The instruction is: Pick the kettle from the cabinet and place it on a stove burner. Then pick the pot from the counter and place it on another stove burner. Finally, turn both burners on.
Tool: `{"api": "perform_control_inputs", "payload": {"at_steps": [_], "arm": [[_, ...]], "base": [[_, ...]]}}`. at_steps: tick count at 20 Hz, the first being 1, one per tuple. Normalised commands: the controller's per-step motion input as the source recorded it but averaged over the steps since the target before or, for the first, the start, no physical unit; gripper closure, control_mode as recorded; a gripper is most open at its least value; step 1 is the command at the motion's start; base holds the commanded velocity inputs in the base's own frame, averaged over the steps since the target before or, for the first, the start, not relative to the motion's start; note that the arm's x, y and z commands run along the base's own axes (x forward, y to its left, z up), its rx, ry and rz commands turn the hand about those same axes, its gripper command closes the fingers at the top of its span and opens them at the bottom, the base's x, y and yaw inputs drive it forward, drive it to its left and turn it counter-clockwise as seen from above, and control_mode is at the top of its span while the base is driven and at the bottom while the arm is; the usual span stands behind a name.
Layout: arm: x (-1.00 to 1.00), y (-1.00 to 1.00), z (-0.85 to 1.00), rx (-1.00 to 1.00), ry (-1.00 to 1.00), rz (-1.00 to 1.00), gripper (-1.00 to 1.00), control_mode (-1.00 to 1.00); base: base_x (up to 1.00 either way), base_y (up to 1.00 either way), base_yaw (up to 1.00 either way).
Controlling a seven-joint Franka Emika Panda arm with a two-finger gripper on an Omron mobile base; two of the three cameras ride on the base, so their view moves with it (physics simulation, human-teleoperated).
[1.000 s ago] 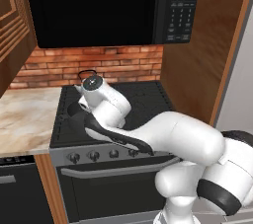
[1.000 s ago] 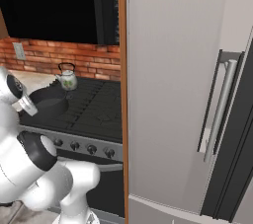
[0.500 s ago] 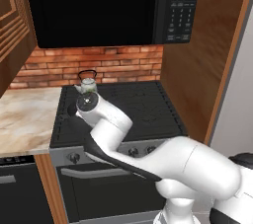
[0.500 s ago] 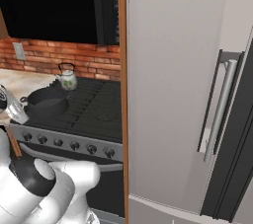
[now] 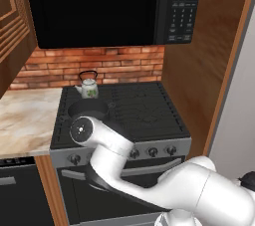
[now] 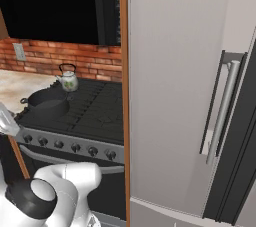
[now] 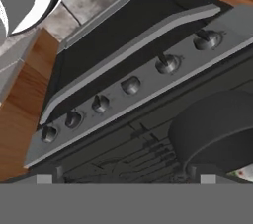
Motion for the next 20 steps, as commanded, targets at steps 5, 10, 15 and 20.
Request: {"api": "perform_control_inputs", "payload": {"at_steps": [5, 10, 15, 20], "arm": [[-0.22, 0.06, -0.10, -0.09, -0.02, 0.00, -1.00, -1.00], [-0.04, 0.00, -0.23, -0.08, -0.02, 0.02, -1.00, -1.00], [0.05, 0.00, -0.47, -0.07, -0.09, 0.03, -1.00, -1.00], [0.03, 0.00, -0.51, -0.08, -0.18, 0.04, -1.00, -1.00]], "base": [[0.00, 0.00, 0.00], [0.00, 0.00, 0.00], [0.00, 0.00, 0.00], [0.00, 0.00, 0.00]]}}
